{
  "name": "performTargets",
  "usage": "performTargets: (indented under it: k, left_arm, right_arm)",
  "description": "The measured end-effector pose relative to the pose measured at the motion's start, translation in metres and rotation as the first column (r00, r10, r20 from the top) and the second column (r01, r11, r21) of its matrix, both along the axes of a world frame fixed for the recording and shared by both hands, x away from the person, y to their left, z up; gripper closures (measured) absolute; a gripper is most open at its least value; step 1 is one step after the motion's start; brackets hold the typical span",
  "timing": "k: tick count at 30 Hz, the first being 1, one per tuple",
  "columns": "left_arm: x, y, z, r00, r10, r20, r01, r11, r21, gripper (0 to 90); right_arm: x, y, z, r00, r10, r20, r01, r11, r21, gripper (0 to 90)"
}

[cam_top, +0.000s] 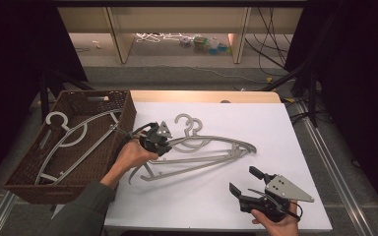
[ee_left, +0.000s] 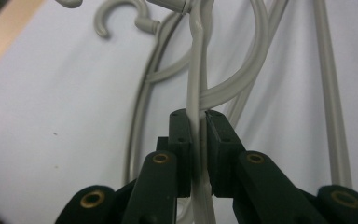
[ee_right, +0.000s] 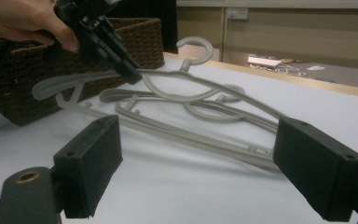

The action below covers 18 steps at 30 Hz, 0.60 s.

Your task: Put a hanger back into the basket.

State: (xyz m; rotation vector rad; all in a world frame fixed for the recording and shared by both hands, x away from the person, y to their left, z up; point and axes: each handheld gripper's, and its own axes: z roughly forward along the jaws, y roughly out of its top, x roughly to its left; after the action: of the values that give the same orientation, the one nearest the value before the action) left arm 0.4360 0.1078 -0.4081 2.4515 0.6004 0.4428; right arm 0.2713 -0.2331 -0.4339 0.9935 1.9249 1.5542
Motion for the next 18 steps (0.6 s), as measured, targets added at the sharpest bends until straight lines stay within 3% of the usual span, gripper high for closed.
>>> performTargets:
  k: [7,17,18]
  left_arm:
    - [-0.011,0.007,0.017,0.9992,-0.015,0.038,0.015,0.9998,-0.013,82.0]
    - [-0.025,0.011,0.048,0.9945,-0.01,0.104,0.017,0.998,-0.06,82.0]
    - [-0.025,0.012,0.051,0.9945,-0.01,0.105,0.016,0.998,-0.061,82.0]
  right_arm:
    - [0.0,-0.001,0.0,0.9999,-0.008,-0.009,0.007,0.9997,-0.022,16.3]
    - [0.0,0.0,0.0,0.9999,-0.008,-0.012,0.007,0.9997,-0.024,16.3]
    - [0.001,0.001,-0.001,0.9999,0.001,-0.01,-0.001,1.0,-0.008,16.3]
